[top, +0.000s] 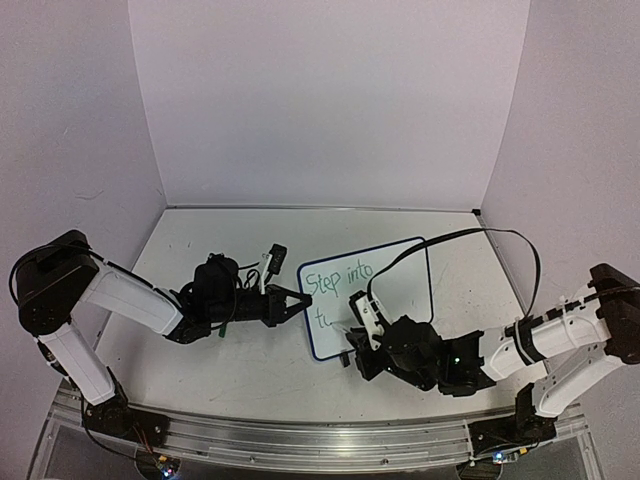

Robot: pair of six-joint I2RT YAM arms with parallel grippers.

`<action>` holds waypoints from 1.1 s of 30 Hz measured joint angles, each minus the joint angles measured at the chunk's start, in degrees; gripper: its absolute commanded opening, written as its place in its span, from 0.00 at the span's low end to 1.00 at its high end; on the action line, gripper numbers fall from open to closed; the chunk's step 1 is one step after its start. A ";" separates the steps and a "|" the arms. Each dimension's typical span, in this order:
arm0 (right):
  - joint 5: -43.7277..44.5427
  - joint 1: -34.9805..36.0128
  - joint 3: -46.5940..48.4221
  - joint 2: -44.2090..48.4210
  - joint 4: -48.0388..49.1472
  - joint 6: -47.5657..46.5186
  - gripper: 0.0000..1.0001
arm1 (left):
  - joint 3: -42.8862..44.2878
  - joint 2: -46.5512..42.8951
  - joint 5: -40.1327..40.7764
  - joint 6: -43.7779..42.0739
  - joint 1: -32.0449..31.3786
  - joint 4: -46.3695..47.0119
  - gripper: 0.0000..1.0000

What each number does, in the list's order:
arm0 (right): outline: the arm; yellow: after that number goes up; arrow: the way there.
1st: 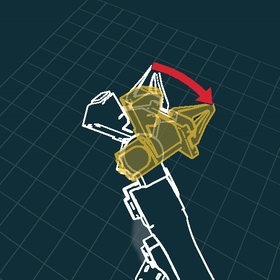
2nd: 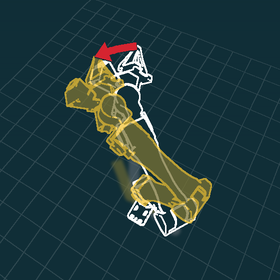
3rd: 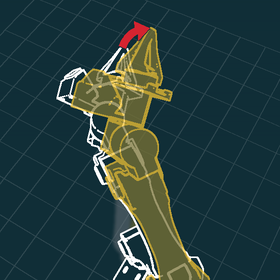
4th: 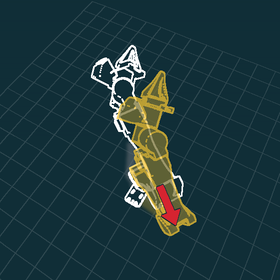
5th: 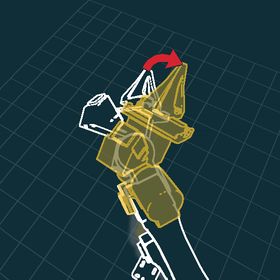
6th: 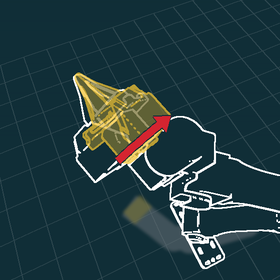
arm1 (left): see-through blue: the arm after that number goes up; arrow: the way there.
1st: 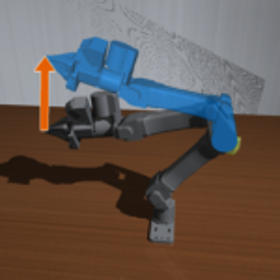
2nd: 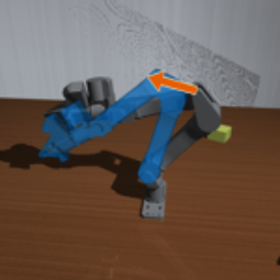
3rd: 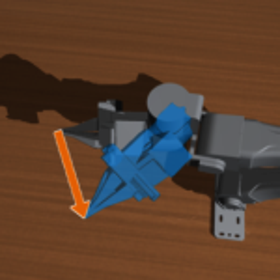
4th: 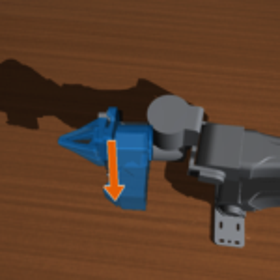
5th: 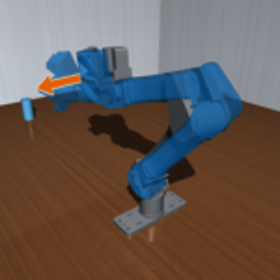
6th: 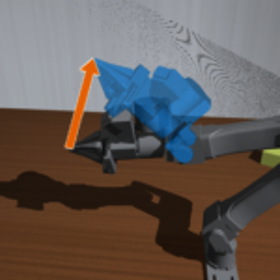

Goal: Write a sentence on the whiteboard

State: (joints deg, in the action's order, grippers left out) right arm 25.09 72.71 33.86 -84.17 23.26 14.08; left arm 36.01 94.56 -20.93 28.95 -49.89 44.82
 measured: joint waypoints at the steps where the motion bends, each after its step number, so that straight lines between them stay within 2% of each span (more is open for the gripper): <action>1: 0.21 0.00 0.01 -0.01 0.07 -0.08 0.00 | 0.00 0.01 0.02 0.00 0.00 -0.01 0.00; 16: 2.56 -0.02 1.82 -0.12 0.36 -1.56 0.00 | 0.00 0.00 -0.04 0.01 0.00 0.02 0.00; 33: 0.81 -0.02 2.70 -1.66 1.92 -2.51 0.00 | 0.00 0.02 0.07 0.00 0.00 -0.01 0.00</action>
State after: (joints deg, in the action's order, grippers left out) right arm 25.90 72.69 36.56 -85.83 25.18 11.57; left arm 36.01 94.58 -20.86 28.95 -49.89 44.82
